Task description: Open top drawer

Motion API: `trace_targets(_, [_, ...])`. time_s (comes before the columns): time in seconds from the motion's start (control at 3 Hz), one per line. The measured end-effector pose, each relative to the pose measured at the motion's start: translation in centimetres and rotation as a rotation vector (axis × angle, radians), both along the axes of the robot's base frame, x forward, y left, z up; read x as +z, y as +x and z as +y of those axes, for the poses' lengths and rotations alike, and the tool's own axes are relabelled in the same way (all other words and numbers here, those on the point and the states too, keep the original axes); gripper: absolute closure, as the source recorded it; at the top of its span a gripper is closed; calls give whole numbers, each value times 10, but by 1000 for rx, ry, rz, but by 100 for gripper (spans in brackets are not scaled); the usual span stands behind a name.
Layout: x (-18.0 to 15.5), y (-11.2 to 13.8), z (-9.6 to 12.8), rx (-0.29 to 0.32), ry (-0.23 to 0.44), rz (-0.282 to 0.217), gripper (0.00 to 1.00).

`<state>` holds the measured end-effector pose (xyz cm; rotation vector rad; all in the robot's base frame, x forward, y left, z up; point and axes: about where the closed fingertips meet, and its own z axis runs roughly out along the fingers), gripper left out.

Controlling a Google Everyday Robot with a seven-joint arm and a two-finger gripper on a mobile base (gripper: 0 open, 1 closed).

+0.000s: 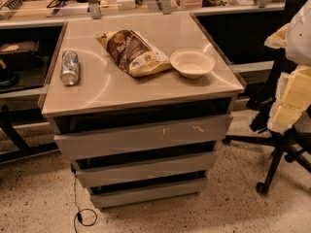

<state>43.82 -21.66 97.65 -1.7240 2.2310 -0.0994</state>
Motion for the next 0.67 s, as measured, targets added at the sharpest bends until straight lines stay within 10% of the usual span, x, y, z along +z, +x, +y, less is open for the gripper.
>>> trace_targets(0.67, [-25, 2, 21, 9, 60, 4, 0])
